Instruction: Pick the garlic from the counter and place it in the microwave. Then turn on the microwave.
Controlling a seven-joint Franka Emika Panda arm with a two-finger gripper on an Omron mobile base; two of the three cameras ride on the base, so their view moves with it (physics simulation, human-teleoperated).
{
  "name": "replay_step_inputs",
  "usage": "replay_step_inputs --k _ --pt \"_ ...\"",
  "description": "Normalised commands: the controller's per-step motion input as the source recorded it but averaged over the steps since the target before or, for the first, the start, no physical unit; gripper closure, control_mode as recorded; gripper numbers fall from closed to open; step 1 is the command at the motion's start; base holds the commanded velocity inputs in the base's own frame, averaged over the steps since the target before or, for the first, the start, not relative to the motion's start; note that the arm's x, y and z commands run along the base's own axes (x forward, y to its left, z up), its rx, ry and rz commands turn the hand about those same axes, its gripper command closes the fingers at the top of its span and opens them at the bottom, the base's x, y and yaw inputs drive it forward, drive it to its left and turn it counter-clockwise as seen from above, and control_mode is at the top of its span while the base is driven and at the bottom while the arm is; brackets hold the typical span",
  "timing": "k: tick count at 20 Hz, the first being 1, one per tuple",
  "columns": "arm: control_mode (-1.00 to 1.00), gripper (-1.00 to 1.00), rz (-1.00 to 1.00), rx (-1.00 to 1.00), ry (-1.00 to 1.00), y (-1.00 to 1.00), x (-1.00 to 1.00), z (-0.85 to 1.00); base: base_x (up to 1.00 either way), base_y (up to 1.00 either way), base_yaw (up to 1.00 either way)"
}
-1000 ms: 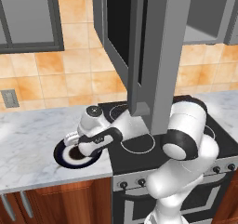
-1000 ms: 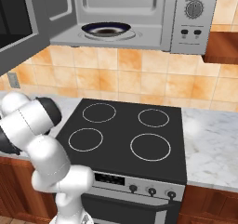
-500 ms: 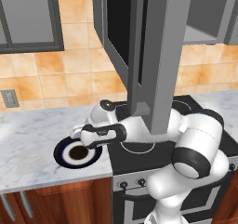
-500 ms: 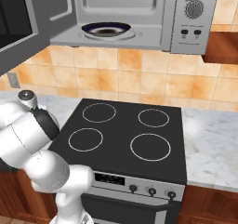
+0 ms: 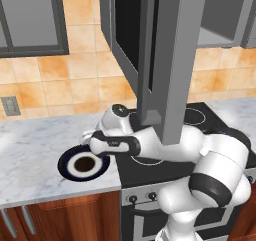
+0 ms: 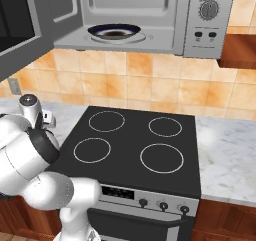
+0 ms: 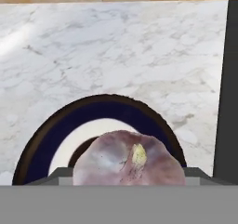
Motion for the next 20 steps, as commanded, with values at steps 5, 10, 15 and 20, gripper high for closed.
replay_step_inputs --k 5,10,15,20 --pt "-1.00 1.00 -0.03 -0.01 0.00 -0.19 0.00 0.33 0.00 0.00 0.00" --pt "-1.00 1.00 -0.03 -0.04 0.00 -0.27 0.01 0.14 0.00 0.00 0.00" --pt "-1.00 1.00 -0.05 -0.06 0.00 -0.31 0.01 0.06 0.00 0.00 0.00" --pt "-1.00 1.00 -0.08 -0.03 0.00 -0.38 0.00 0.08 0.00 0.00 0.00"
